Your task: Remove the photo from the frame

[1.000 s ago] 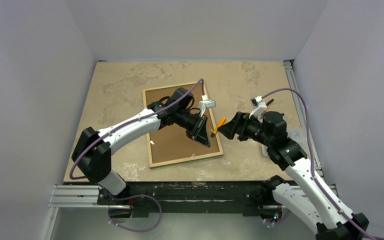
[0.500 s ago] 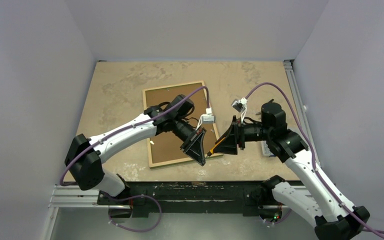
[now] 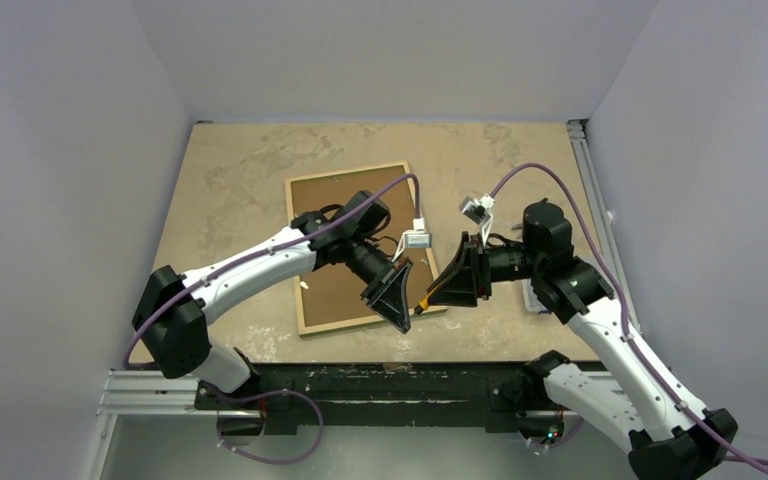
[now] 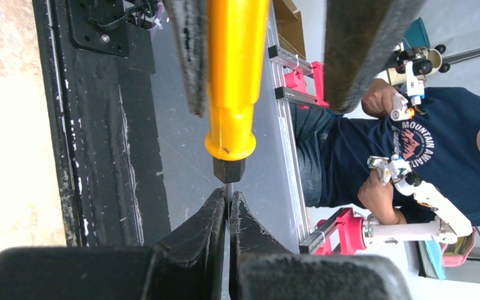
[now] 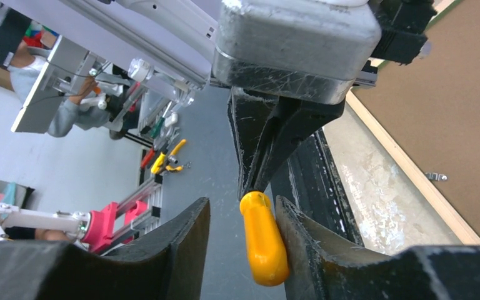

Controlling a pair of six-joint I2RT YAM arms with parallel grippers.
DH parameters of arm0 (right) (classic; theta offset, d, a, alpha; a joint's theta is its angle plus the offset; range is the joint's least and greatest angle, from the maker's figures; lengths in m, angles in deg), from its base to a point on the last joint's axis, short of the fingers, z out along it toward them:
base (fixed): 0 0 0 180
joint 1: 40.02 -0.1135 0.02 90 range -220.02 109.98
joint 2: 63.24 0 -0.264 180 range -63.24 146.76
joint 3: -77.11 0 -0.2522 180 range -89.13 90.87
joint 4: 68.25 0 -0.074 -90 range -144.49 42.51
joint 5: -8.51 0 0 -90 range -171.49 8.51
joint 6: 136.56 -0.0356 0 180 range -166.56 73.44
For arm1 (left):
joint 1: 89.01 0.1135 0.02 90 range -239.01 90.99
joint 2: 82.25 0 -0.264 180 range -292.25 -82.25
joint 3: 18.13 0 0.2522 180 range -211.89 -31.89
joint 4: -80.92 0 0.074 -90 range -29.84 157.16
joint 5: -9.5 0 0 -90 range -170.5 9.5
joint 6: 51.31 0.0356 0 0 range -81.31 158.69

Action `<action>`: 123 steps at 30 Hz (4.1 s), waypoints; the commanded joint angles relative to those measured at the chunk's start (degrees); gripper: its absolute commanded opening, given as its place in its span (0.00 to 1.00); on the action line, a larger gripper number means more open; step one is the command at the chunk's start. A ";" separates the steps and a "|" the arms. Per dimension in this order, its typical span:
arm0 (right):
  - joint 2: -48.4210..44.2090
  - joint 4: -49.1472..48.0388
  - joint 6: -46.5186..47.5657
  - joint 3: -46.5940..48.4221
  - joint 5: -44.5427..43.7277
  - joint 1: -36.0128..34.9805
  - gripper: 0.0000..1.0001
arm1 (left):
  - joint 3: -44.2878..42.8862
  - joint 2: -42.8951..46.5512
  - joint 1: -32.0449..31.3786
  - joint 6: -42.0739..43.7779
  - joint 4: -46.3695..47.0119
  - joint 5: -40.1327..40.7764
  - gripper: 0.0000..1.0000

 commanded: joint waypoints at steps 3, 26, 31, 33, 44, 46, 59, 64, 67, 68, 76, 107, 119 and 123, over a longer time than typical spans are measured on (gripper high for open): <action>0.48 -6.93 -2.41 -2.01 3.31 -0.02 0.40 | -2.35 -1.25 -0.40 2.21 0.81 -0.68 0.00; 0.64 -2.07 1.35 -4.15 0.32 -0.05 0.38 | -2.62 -1.71 -0.40 2.27 0.76 -0.15 0.00; 0.83 -2.05 1.50 -4.44 0.34 -0.04 0.28 | -2.54 -1.84 -0.40 2.17 0.47 0.02 0.00; 0.75 -1.91 1.52 -4.33 0.49 -0.07 0.25 | -2.52 -1.77 -0.40 2.18 0.49 0.15 0.00; 0.28 4.42 4.79 -2.79 -13.91 0.02 0.00 | -0.49 0.77 4.43 -5.91 7.73 9.55 0.39; 0.93 5.61 5.61 -2.12 -16.17 -0.08 0.00 | 1.41 3.42 6.43 -7.17 10.59 10.74 0.52; 3.98 7.64 -0.59 -0.29 -51.88 -0.62 0.00 | 8.59 22.50 11.56 -8.17 14.19 55.32 0.85; 5.83 8.51 -2.26 0.47 -65.94 -3.59 0.00 | 10.29 26.34 11.57 -8.32 15.35 63.19 0.85; 9.08 8.94 -2.16 2.12 -68.79 -5.15 0.00 | 10.38 26.25 11.61 -8.48 15.43 63.39 0.85; 10.36 8.80 -2.12 2.88 -69.13 -6.02 0.00 | 10.27 26.00 11.62 -8.60 15.37 63.48 0.85; 20.87 8.01 0.43 9.72 -72.44 -9.79 0.00 | -3.34 22.58 11.62 -9.57 5.84 64.27 0.85; 39.24 12.93 5.56 22.63 -79.33 -12.23 0.00 | 1.10 25.57 12.31 -5.40 8.71 71.54 0.87; 44.53 13.10 6.48 24.53 -82.75 -15.31 0.00 | 1.33 25.48 12.28 -4.98 8.81 71.54 0.88; 45.04 13.60 6.26 24.77 -84.43 -15.30 0.00 | 1.34 25.08 12.27 -4.99 8.77 71.56 0.88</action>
